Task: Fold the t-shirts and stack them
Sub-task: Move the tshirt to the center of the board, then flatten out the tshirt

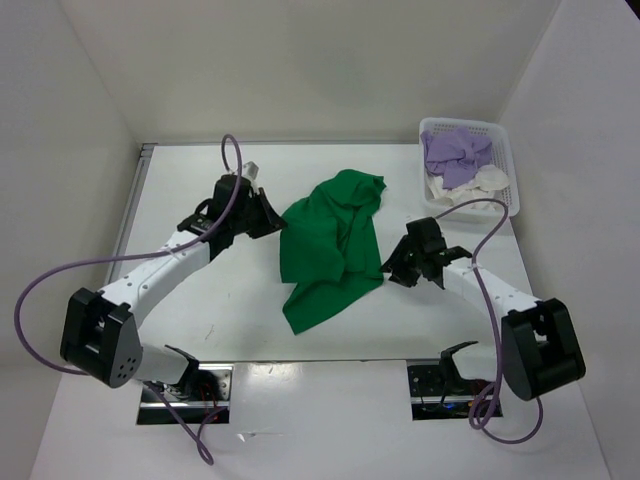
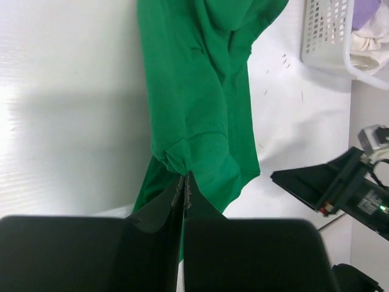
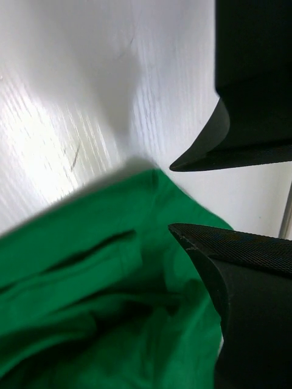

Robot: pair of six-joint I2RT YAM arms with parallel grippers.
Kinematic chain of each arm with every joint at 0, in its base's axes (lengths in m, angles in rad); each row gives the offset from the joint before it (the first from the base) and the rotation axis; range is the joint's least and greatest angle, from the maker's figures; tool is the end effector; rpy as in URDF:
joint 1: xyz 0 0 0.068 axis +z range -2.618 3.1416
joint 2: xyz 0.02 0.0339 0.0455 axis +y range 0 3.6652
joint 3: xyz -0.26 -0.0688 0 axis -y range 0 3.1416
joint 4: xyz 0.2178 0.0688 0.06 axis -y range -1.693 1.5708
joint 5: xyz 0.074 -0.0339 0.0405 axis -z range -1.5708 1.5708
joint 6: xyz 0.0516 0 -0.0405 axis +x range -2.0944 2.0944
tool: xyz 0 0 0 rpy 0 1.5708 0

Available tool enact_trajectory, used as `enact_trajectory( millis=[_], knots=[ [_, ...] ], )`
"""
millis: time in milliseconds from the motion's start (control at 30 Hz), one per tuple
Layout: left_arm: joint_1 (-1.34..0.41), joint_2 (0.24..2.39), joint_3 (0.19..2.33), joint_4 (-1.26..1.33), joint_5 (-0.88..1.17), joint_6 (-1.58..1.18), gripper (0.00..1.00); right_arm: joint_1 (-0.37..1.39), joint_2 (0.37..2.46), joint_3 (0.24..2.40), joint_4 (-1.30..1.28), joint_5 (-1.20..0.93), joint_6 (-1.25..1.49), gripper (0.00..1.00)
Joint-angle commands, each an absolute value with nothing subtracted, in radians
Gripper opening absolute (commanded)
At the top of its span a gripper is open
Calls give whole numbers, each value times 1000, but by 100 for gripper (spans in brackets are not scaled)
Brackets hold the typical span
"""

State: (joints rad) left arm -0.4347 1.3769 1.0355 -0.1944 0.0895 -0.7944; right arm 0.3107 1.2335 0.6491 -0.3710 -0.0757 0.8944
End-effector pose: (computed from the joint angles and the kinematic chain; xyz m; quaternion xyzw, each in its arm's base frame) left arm 0.2729 -0.1318 0.2882 -0.1335 0.8581 -0.3167 0.3814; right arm 0.2094 0.0713 0.1863 0.2630 0.9154 0.2012 0.2289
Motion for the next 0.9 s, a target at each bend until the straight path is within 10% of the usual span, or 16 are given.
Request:
enact_trajectory(
  millis=[0, 333, 667, 867],
  knots=[
    [-399, 1335, 1038, -219, 178, -816, 0, 324, 1285, 637, -285, -31, 923, 46],
    [-290, 1272, 1154, -255, 288, -838, 0, 333, 1531, 681, -169, 0, 933, 46],
    [-186, 1180, 1132, -310, 356, -822, 0, 407, 1566, 802, -93, -51, 905, 2],
    [-166, 1123, 1245, -422, 295, -747, 0, 433, 1352, 955, -299, 43, 825, 0]
  ],
)
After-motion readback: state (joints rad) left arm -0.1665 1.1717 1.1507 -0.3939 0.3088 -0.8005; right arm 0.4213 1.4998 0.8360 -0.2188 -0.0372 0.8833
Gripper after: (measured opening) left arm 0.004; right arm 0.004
